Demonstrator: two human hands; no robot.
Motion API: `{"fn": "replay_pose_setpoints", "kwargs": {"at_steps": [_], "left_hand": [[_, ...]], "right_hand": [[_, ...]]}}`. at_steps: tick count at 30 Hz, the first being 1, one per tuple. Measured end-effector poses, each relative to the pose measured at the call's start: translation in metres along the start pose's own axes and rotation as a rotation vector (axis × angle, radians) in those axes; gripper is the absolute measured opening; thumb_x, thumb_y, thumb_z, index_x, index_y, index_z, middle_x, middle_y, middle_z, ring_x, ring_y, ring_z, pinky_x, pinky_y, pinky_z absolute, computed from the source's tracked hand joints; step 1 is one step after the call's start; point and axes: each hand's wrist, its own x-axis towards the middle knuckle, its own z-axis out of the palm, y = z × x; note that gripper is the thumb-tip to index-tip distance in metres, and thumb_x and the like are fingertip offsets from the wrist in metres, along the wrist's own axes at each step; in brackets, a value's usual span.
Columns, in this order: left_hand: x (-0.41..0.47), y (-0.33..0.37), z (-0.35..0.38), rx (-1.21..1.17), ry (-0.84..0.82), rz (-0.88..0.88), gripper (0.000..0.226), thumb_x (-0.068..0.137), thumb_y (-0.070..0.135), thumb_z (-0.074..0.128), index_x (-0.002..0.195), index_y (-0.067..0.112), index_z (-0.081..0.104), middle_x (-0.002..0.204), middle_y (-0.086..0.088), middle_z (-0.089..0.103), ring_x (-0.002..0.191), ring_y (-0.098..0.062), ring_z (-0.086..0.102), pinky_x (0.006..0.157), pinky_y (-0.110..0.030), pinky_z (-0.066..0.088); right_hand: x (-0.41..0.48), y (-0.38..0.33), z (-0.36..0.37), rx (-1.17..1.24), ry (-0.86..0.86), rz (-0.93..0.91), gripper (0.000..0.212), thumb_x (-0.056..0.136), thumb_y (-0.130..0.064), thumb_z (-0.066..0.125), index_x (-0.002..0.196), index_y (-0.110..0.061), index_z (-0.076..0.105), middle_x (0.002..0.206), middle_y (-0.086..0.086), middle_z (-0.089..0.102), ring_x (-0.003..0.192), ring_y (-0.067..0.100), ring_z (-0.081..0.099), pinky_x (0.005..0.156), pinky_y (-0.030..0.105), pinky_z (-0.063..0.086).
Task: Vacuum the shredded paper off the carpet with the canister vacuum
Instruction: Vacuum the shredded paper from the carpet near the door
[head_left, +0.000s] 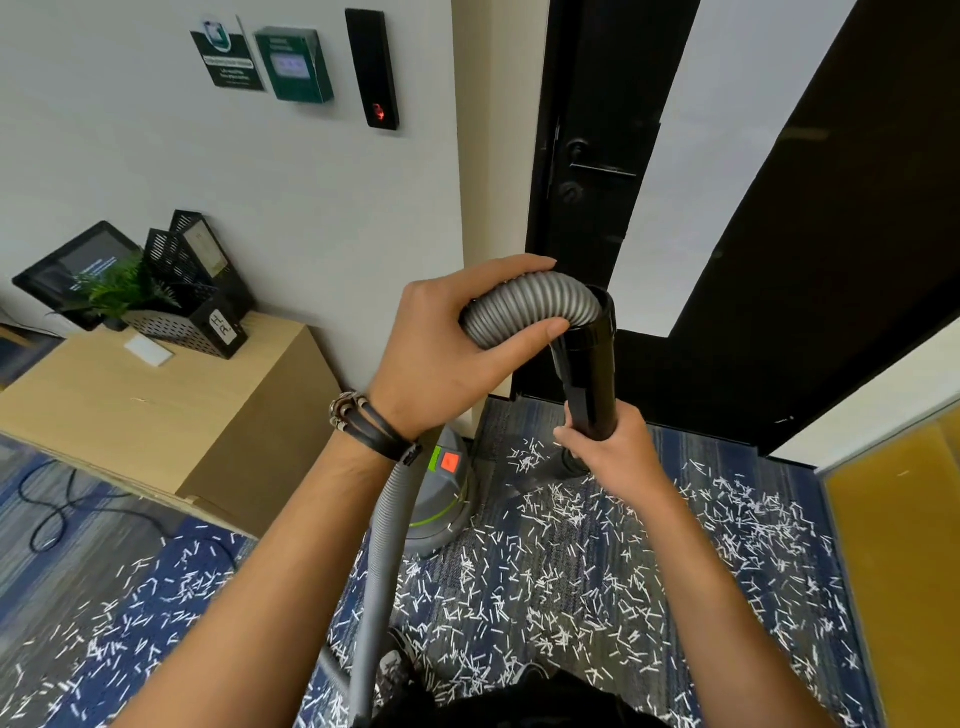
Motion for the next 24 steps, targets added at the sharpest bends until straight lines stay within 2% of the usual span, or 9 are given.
{"fn": "replay_pose_setpoints", "kwargs": {"at_steps": [2, 6, 10, 12, 15, 18, 21, 24], "left_hand": [[0.000, 0.001, -0.002, 0.012, -0.004, 0.004, 0.042, 0.090, 0.030, 0.084, 0.128, 0.017, 0.073, 0.119, 0.010, 0.075, 0.112, -0.001, 0.070, 0.100, -0.020, 0.052], [-0.003, -0.006, -0.005, 0.072, -0.065, -0.024, 0.041, 0.091, 0.038, 0.083, 0.128, 0.025, 0.072, 0.115, 0.012, 0.076, 0.105, -0.006, 0.072, 0.095, -0.025, 0.056], [-0.009, -0.012, -0.006, 0.122, -0.110, -0.071, 0.043, 0.088, 0.043, 0.084, 0.126, 0.028, 0.073, 0.112, 0.015, 0.075, 0.098, -0.002, 0.070, 0.089, -0.019, 0.055], [-0.010, -0.010, -0.008, 0.131, -0.128, -0.066, 0.045, 0.087, 0.048, 0.084, 0.125, 0.028, 0.073, 0.112, 0.015, 0.075, 0.100, -0.002, 0.071, 0.090, -0.021, 0.056], [-0.006, -0.003, -0.007, 0.223, -0.148, -0.035, 0.054, 0.083, 0.063, 0.079, 0.126, 0.030, 0.071, 0.111, 0.017, 0.075, 0.100, -0.002, 0.071, 0.091, -0.023, 0.055], [0.001, 0.005, -0.005, 0.366, -0.110, -0.034, 0.059, 0.083, 0.072, 0.072, 0.124, 0.030, 0.069, 0.098, 0.019, 0.070, 0.082, -0.002, 0.064, 0.077, -0.021, 0.050], [0.013, 0.012, -0.008, 0.526, -0.067, -0.062, 0.056, 0.084, 0.078, 0.066, 0.110, 0.029, 0.068, 0.083, 0.014, 0.063, 0.073, -0.008, 0.056, 0.061, -0.015, 0.034], [0.019, 0.004, -0.009, 0.657, -0.201, -0.164, 0.061, 0.081, 0.083, 0.061, 0.105, 0.027, 0.069, 0.078, 0.009, 0.062, 0.073, -0.011, 0.056, 0.057, -0.017, 0.031]], "right_hand": [[0.004, -0.001, 0.001, -0.003, 0.011, -0.018, 0.017, 0.088, -0.012, 0.077, 0.082, -0.005, 0.063, 0.080, 0.021, 0.062, 0.064, 0.005, 0.056, 0.059, 0.014, 0.046], [0.013, 0.003, 0.007, -0.009, -0.024, -0.011, 0.016, 0.089, -0.013, 0.076, 0.086, -0.006, 0.062, 0.086, 0.026, 0.063, 0.072, 0.019, 0.060, 0.065, 0.025, 0.049], [0.006, 0.015, 0.013, -0.026, -0.074, -0.002, 0.016, 0.089, -0.013, 0.077, 0.085, -0.008, 0.062, 0.081, 0.018, 0.064, 0.067, 0.011, 0.060, 0.066, 0.024, 0.049], [0.000, 0.020, 0.014, -0.035, -0.094, 0.007, 0.016, 0.088, -0.014, 0.077, 0.082, -0.011, 0.062, 0.081, 0.018, 0.065, 0.066, 0.011, 0.061, 0.065, 0.024, 0.051], [0.001, 0.018, 0.013, -0.017, -0.048, 0.000, 0.015, 0.088, -0.013, 0.077, 0.083, -0.009, 0.064, 0.079, 0.016, 0.065, 0.065, 0.006, 0.060, 0.062, 0.017, 0.049], [0.010, 0.006, 0.013, 0.011, -0.005, -0.039, 0.013, 0.088, -0.011, 0.077, 0.085, -0.008, 0.065, 0.078, 0.008, 0.063, 0.066, 0.001, 0.058, 0.062, 0.011, 0.048], [0.021, -0.002, 0.020, -0.014, -0.034, -0.080, 0.020, 0.089, -0.012, 0.076, 0.078, -0.019, 0.060, 0.073, 0.000, 0.058, 0.065, 0.005, 0.055, 0.059, 0.011, 0.045], [0.027, -0.001, 0.036, -0.065, -0.096, -0.096, 0.029, 0.089, -0.012, 0.075, 0.078, -0.031, 0.057, 0.074, -0.005, 0.057, 0.065, 0.003, 0.054, 0.061, 0.016, 0.044]]}}
